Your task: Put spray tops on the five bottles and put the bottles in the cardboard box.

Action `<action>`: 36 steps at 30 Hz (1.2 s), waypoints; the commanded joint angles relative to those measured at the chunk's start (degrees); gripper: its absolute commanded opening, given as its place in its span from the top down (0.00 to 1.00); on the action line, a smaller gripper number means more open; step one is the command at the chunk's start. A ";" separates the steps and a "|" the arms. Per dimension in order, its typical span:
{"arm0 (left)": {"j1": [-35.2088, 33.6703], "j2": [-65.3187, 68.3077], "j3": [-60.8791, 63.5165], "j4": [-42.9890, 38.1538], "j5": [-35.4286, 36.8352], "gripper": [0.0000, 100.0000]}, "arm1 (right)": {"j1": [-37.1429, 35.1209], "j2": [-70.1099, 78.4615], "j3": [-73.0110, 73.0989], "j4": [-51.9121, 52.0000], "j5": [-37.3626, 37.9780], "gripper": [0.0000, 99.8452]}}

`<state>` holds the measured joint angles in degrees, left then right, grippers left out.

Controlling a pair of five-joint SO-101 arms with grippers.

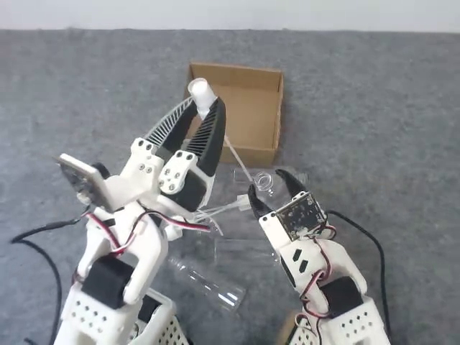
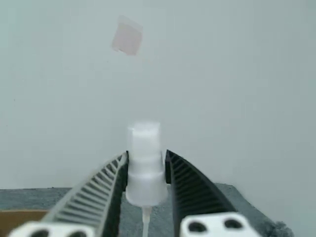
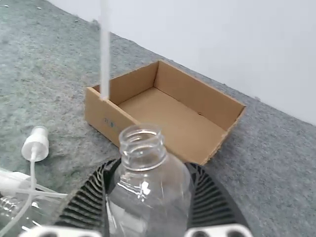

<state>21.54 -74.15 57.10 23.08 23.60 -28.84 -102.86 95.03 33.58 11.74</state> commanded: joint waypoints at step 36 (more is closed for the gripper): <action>8.35 -1.05 14.11 -10.37 -0.09 0.99 | -0.22 -0.92 1.41 -1.27 0.44 0.99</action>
<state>27.87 -74.15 71.34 14.55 23.69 -28.92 -102.86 95.03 33.58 11.74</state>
